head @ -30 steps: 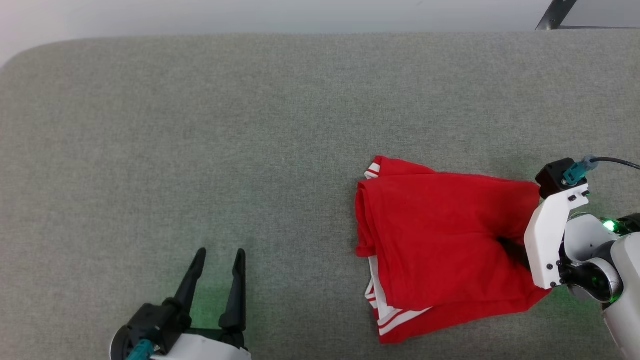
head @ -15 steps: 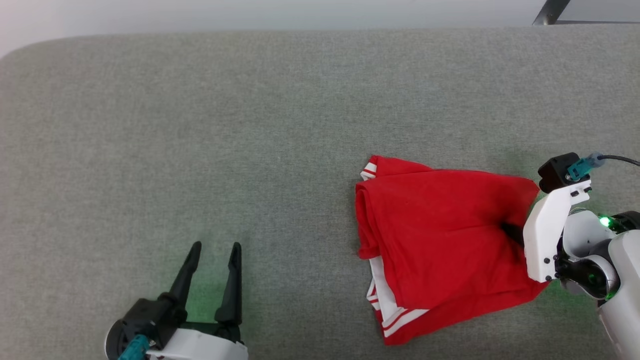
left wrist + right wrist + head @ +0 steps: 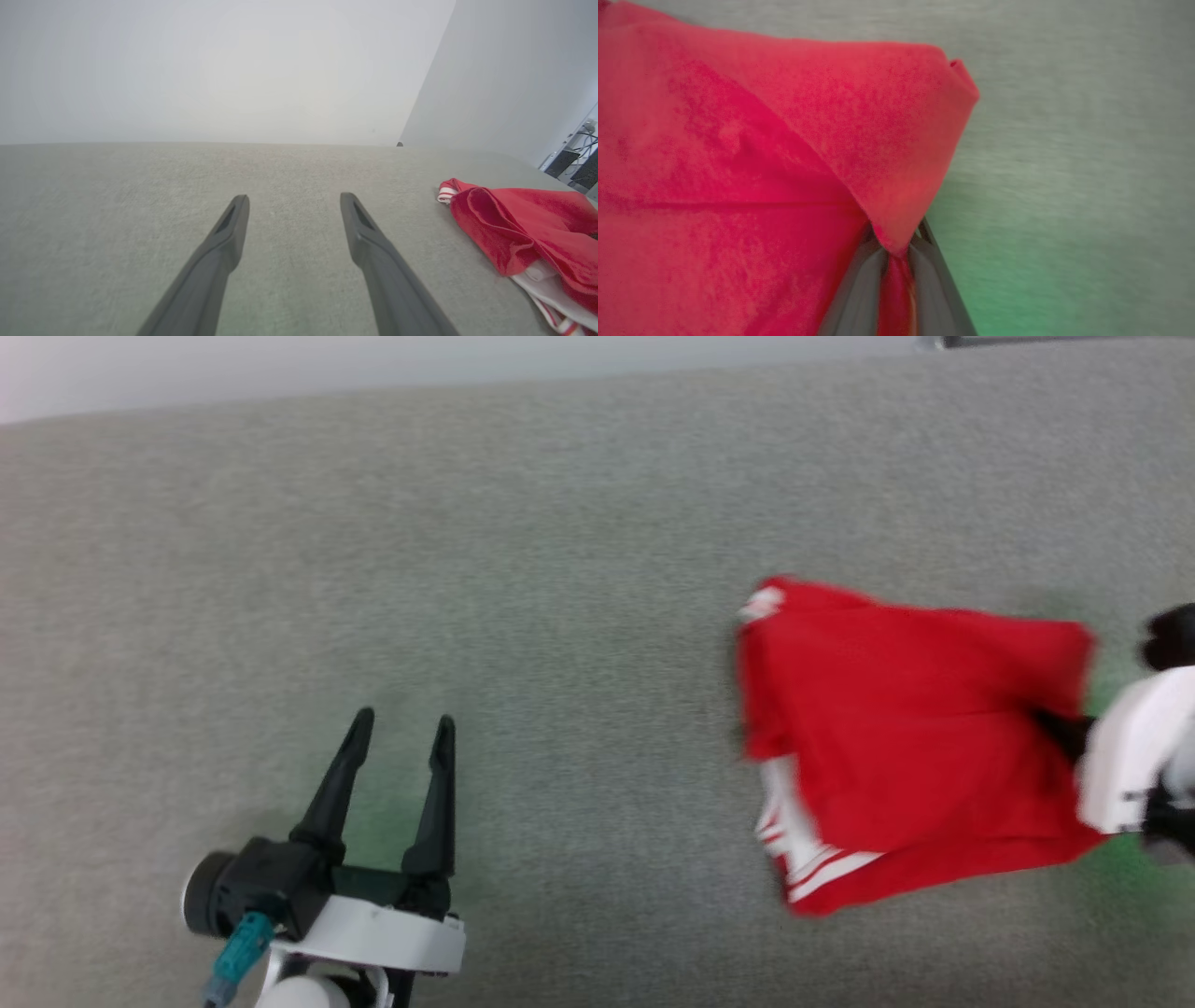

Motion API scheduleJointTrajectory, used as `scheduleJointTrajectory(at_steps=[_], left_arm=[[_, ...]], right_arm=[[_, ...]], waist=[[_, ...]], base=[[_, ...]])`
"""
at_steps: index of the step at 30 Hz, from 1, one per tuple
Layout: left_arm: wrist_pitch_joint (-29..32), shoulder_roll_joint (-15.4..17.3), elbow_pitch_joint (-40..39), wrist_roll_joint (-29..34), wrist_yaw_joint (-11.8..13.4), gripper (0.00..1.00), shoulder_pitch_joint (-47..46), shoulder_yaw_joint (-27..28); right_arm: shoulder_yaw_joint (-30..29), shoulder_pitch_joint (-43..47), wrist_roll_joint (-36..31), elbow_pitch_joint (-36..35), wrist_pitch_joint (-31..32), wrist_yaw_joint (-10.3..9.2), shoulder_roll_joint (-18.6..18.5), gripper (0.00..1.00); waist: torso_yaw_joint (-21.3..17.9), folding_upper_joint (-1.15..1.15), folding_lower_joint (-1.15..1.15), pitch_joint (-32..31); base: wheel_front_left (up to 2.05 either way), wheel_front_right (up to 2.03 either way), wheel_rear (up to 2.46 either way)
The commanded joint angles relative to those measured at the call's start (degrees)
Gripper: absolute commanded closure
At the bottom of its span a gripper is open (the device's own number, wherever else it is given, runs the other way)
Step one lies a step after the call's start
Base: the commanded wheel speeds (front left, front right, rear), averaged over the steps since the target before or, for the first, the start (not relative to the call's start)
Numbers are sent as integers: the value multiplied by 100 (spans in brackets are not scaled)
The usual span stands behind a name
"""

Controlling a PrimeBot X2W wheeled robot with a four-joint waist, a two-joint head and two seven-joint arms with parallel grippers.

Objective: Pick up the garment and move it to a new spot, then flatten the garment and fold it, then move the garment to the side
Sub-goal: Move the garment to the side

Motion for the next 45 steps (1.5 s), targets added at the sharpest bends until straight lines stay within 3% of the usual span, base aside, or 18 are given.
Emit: scheduleJointTrajectory(at_steps=[1, 12, 27, 45], left_arm=[[-1, 32, -51, 56, -42, 0, -111, -27], [-1, 220, -344, 193, -59, 0, -365, -42], [11, 490, -661, 239, -6, 0, -284, 14], [210, 673, -1097, 239, 107, 0, -190, 52]], right_arm=[[-157, 238, -81, 209, 18, -107, -219, 100], [-1308, -155, -395, 600, -343, -69, -833, 100], [-1336, -1574, -1871, 1418, -777, -69, -1132, 100], [-1560, -2068, -2352, 2875, -1650, -68, -774, 100]], waist=[[-241, 0, 0, 121], [-544, 0, 0, 455], [-370, 0, 0, 866], [-377, 0, 0, 1041]], base=[[0, 0, 0], [0, 0, 0], [0, 0, 0], [0, 0, 0]])
